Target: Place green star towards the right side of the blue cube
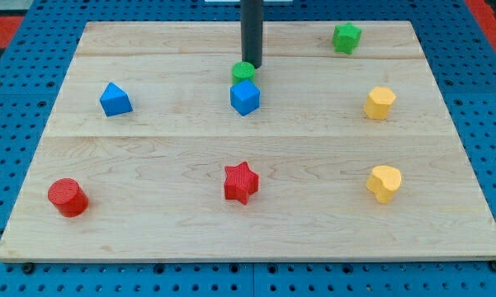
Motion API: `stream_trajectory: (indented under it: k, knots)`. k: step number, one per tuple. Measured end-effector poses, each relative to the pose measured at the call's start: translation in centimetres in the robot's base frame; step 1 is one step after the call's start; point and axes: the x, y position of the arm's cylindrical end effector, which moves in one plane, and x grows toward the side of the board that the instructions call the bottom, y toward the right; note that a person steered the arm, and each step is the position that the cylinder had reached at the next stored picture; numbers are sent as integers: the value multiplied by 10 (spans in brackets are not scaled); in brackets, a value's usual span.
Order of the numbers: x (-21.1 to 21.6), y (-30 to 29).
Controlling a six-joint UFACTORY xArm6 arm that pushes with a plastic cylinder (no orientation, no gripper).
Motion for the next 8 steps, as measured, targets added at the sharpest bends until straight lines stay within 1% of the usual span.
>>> stream_trajectory:
  k: [1, 2, 3, 4, 5, 6, 7, 8]
  knots:
    - [-66, 64]
    - [-95, 110]
    - [-98, 158]
    - [-91, 185]
    - [-85, 142]
    - [-73, 141]
    - [-74, 186]
    - [-55, 155]
